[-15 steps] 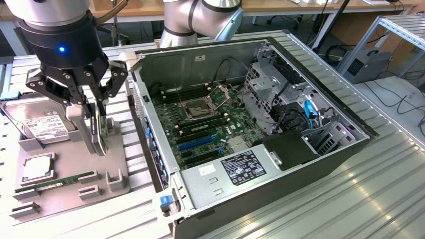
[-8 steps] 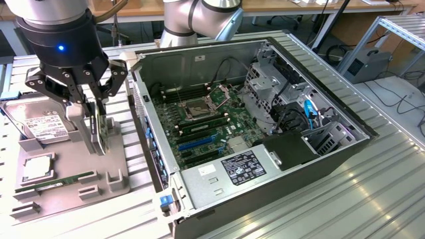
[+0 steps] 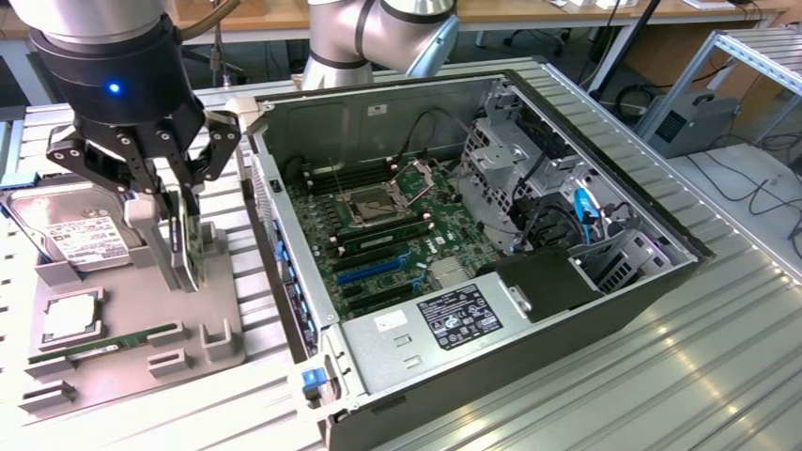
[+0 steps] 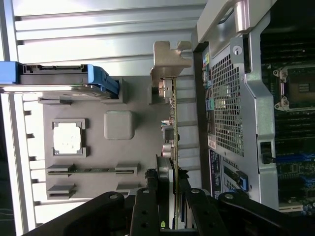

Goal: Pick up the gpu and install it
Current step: 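Pick up the gpu and move the gpu toward the slot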

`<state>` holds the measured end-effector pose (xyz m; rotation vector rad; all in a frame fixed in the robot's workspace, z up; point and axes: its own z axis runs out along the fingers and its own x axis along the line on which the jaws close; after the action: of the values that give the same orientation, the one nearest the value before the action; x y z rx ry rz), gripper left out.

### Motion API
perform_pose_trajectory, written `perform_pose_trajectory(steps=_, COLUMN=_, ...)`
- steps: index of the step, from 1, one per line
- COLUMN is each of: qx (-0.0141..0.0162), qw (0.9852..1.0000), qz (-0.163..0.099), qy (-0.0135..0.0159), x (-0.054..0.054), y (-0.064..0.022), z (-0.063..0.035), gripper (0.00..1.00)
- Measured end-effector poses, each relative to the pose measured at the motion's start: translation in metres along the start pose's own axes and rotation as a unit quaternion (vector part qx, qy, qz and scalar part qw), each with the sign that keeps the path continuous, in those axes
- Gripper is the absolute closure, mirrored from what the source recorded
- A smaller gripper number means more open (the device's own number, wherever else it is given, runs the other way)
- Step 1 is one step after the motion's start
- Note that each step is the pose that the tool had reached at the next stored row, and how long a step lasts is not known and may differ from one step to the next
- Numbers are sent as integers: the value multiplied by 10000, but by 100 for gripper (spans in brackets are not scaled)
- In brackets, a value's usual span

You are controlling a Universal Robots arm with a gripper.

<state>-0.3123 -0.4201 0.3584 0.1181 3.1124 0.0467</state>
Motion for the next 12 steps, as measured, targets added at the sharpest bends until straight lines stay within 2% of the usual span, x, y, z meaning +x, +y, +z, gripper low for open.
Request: perform_pose_trajectory(steps=12, qx=0, qw=10000, qz=0, qy=0, x=-1, y=1, z=-35, gripper=73)
